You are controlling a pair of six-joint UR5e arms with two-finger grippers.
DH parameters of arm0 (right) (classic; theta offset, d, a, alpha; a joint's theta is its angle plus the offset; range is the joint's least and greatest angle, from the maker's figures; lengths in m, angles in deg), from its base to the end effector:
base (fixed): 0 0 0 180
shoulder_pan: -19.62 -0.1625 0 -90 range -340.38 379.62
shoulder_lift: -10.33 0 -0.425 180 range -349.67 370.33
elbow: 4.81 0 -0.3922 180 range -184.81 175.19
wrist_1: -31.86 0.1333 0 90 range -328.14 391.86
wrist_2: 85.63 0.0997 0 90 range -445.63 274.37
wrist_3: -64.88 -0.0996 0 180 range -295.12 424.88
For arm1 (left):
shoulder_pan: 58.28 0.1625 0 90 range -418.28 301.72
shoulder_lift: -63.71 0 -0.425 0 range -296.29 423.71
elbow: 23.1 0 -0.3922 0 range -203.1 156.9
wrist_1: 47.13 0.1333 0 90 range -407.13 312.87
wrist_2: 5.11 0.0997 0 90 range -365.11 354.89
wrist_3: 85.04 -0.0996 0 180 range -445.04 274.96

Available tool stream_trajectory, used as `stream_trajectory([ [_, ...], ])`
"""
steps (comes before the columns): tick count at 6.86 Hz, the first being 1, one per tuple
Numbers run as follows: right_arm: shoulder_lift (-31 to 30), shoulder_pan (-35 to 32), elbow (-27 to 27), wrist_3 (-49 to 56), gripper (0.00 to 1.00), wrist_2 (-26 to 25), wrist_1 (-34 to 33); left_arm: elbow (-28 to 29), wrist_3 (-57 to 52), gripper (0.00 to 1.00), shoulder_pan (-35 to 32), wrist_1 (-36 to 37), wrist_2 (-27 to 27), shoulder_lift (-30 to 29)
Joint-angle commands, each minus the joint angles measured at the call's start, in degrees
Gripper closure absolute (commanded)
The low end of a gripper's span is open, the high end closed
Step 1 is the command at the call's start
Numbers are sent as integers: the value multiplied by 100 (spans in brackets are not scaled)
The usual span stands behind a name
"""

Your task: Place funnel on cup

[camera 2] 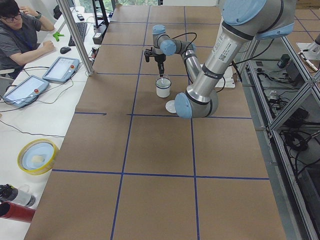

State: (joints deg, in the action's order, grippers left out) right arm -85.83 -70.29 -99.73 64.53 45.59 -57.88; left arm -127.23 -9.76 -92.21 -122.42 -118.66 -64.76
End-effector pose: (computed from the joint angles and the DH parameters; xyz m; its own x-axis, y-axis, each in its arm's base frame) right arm 0.0670 -0.4450 0.6701 0.7522 0.0162 0.6587 -0.0030 0.9998 -0.0211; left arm 0.4766 -0.4333 0.1945 0.7116 -0.1980 -0.6741 0.1316 0.9801 -0.1489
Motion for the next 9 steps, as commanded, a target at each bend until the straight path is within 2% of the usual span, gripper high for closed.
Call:
stream_trajectory([
  [1, 0, 0, 0, 0, 0, 0, 0, -106, -13, 7, -17, 6, 17, 24],
  [2, 0, 0, 9, 0, 0, 0, 0, -447, -39, 0, -87, 6, 157, 102],
  [3, 0, 0, 0, 0, 0, 0, 0, -1129, -579, 0, -192, -20, 176, 512],
  [4, 0, 0, 0, 0, 0, 0, 0, -1501, -1368, 0, -776, -325, 115, 969],
  [5, 0, 0, 9, 0, 0, 0, 0, -1531, -2237, 0, -1356, -754, 10, 1469],
  [7, 0, 0, 0, 0, 0, 0, 0, -1243, -4712, 0, -3041, -1049, -1067, 2305],
  [8, 0, 0, 0, 0, 0, 0, 0, -980, -5986, 0, -3763, -1057, -1220, 2779],
  [9, 0, 0, 9, 0, 0, 0, 0, -412, -7182, 0, -4631, -1049, -1622, 3106],
])
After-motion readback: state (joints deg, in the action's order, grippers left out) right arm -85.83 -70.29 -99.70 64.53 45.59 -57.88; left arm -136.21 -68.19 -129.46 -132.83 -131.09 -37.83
